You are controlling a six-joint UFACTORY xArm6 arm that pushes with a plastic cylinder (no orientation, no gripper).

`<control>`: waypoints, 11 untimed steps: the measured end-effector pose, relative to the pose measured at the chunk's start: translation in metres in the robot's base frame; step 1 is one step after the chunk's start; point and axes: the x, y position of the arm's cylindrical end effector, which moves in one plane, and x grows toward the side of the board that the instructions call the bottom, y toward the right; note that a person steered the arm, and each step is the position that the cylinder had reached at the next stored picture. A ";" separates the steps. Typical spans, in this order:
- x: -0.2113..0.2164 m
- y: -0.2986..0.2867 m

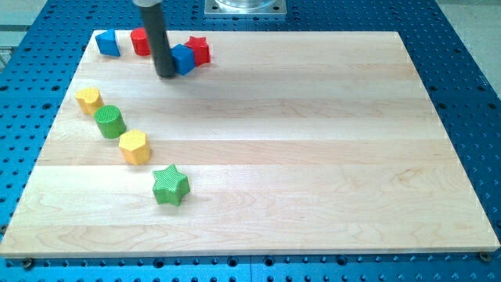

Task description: Place the blue cube at the center of the board

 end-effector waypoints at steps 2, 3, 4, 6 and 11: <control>-0.046 -0.007; -0.027 0.048; 0.030 0.089; 0.070 0.136; 0.111 0.075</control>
